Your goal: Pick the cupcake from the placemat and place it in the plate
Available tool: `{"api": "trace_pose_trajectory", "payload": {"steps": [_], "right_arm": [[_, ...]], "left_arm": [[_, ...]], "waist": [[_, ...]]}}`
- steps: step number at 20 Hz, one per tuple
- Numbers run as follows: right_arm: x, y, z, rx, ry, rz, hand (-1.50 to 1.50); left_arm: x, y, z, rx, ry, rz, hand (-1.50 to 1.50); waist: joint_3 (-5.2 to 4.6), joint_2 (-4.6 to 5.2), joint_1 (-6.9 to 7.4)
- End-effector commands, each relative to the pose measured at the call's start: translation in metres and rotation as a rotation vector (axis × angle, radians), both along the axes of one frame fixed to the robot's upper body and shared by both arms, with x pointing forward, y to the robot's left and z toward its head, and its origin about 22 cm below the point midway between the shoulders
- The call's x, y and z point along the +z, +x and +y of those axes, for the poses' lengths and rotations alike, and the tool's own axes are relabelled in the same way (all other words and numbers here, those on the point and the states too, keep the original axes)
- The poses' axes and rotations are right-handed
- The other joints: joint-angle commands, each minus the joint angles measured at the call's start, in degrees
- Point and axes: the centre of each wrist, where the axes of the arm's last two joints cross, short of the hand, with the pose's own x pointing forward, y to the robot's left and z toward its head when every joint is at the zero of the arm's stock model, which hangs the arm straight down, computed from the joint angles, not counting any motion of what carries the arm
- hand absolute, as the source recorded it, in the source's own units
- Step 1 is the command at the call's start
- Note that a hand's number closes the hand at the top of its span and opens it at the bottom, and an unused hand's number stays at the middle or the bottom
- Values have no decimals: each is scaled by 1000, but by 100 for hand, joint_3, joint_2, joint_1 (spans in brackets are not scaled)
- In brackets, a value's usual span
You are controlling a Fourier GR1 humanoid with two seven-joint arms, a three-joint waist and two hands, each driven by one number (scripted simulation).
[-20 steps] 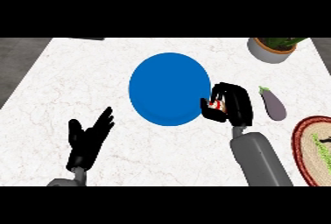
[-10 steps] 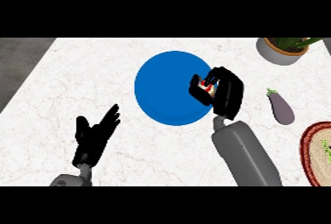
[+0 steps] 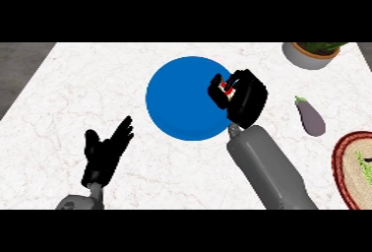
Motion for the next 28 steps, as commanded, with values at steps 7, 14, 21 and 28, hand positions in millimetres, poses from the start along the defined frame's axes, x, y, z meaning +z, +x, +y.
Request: {"api": "trace_pose_trajectory", "payload": {"steps": [7,14,21,28], "right_arm": [[10,34,19,-185,-2,-46,150],[-4,39,12,-303,72,140,150],[-16,44,11,-240,58,342,-150],[-13,35,20,-122,148,58,-150]], "left_arm": [[-1,1,3,18,-4,0,0],[-3,0,8,20,7,1,0],[4,11,10,5,10,-28,0],[10,8,-2,8,-15,-38,0]], "waist": [[23,60,-134],[35,102,-129],[50,180,-23],[57,166,-78]]}}
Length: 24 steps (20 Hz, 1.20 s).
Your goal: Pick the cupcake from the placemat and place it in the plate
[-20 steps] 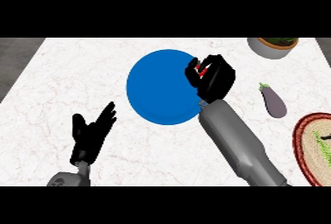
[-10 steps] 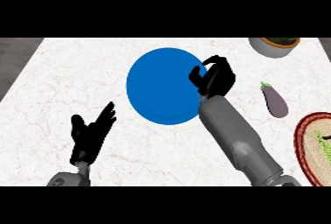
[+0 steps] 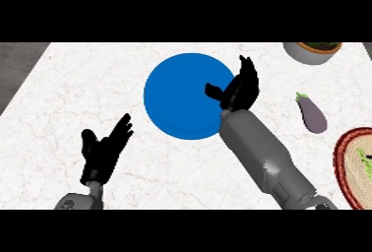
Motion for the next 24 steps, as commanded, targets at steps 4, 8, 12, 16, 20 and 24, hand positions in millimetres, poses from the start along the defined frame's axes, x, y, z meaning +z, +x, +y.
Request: {"api": "trace_pose_trajectory", "payload": {"steps": [4,8,12,16,20,24], "right_arm": [[1,-13,10,5,142,-276,-150],[-6,-23,9,-19,218,-289,-150],[-12,-58,16,62,305,-288,-150],[-13,-103,26,213,371,-255,-150],[-20,-134,24,314,372,-219,-150],[-41,-167,35,361,342,-181,-150]], "left_arm": [[-3,9,2,30,-1,8,0],[10,5,17,21,12,-3,0],[-10,-13,11,72,10,24,0],[-9,-19,33,94,-4,61,0],[0,-11,26,103,0,50,0],[-18,-26,37,113,5,32,0]], "waist": [[-6,-24,-154],[-5,-81,-253],[-3,-117,-447],[-11,-160,-547],[-16,-169,-575],[-23,-185,-614]]}}
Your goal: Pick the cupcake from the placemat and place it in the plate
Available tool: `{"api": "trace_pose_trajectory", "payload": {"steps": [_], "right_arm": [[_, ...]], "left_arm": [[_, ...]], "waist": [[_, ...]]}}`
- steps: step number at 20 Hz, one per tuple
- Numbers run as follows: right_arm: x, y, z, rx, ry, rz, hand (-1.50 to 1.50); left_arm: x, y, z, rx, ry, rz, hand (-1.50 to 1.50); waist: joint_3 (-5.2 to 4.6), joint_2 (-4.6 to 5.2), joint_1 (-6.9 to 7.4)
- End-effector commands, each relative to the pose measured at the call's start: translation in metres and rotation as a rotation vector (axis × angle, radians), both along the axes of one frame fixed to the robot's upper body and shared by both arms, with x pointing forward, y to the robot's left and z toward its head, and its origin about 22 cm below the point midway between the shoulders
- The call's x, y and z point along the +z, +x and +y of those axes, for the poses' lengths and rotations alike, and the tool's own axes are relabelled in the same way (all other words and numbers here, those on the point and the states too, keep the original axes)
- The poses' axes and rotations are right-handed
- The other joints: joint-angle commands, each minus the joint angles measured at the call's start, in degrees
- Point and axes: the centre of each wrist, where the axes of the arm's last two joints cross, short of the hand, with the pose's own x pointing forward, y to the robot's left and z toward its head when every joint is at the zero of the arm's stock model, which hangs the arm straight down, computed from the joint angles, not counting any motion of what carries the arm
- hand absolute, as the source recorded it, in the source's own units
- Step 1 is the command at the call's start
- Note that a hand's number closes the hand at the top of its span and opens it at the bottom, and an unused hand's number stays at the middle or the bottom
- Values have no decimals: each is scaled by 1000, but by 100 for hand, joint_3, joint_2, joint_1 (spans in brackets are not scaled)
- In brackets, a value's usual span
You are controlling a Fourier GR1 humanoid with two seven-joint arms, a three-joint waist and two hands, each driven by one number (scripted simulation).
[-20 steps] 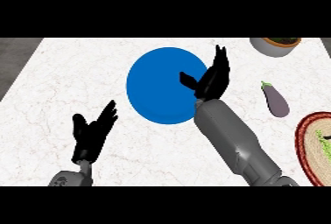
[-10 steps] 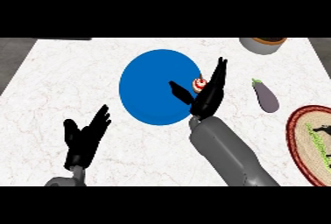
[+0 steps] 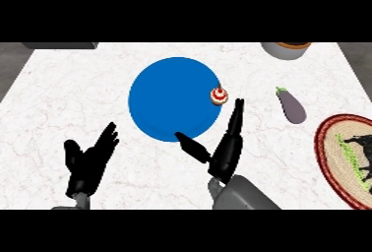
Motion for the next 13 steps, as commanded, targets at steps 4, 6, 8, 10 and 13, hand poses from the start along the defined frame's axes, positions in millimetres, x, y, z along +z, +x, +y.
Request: {"api": "trace_pose_trajectory", "payload": {"steps": [4,6,8,10,13], "right_arm": [[-28,-54,3,62,-51,73,-150],[-21,-50,-13,74,-79,79,-150],[-30,-64,-11,42,-71,94,-150],[-47,-74,11,60,-72,78,-150],[-45,-71,7,42,-62,106,-150]], "left_arm": [[-10,-4,-1,-11,-5,13,0],[-2,-1,-6,16,0,7,0],[-6,4,-9,7,10,13,0],[9,8,-1,15,2,5,0],[6,-8,-27,-10,-12,9,0]], "waist": [[-15,-21,-75],[-12,-13,-63],[-11,-10,-64],[-10,-6,-14],[-9,-6,-12]]}}
